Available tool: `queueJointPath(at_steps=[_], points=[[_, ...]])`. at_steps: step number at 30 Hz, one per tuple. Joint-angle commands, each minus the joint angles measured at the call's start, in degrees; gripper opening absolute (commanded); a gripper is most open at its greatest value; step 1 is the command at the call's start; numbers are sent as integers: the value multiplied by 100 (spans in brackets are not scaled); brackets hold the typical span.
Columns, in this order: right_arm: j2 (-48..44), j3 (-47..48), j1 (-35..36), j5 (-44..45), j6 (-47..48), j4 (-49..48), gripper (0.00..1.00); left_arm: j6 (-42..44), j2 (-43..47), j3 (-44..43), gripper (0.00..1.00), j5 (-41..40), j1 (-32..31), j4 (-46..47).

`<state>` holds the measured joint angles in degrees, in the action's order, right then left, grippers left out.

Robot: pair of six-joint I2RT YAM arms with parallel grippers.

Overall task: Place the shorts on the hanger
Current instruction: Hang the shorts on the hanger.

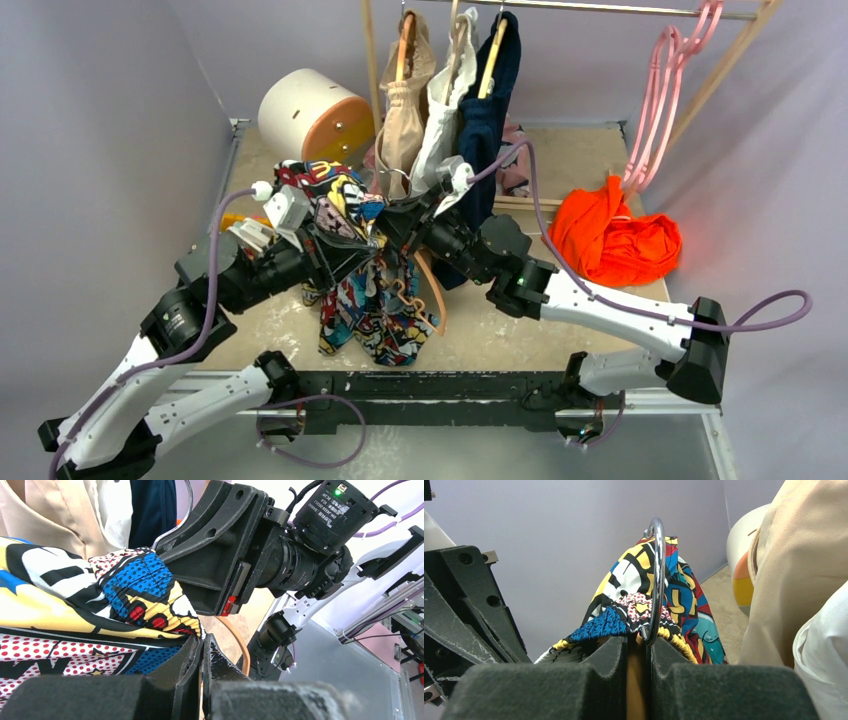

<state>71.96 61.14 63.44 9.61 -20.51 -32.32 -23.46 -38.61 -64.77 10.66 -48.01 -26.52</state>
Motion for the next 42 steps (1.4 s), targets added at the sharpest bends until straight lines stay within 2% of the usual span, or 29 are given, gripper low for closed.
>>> queueJointPath(at_steps=[1, 6, 12, 17, 28, 42], points=[[-361, 240, 2, 481, 46, -445, 0, -103, 275, -8, 0, 189, 11, 290], [-625, 170, 3, 472, 218, -381, 0, -133, 579, 339, 0, -79, 11, 71], [-747, 32, 5, 158, 412, -906, 0, -254, 462, 622, 0, 16, 11, 172], [-717, -14, 2, -55, 473, -1174, 0, -314, 200, 402, 0, 225, 13, 521], [-598, -85, 4, -266, 400, -1055, 0, -941, 34, -9, 0, 791, 11, 1476], [-763, -158, 10, -371, 415, -1345, 0, -858, 194, 497, 0, 1095, 11, 939]])
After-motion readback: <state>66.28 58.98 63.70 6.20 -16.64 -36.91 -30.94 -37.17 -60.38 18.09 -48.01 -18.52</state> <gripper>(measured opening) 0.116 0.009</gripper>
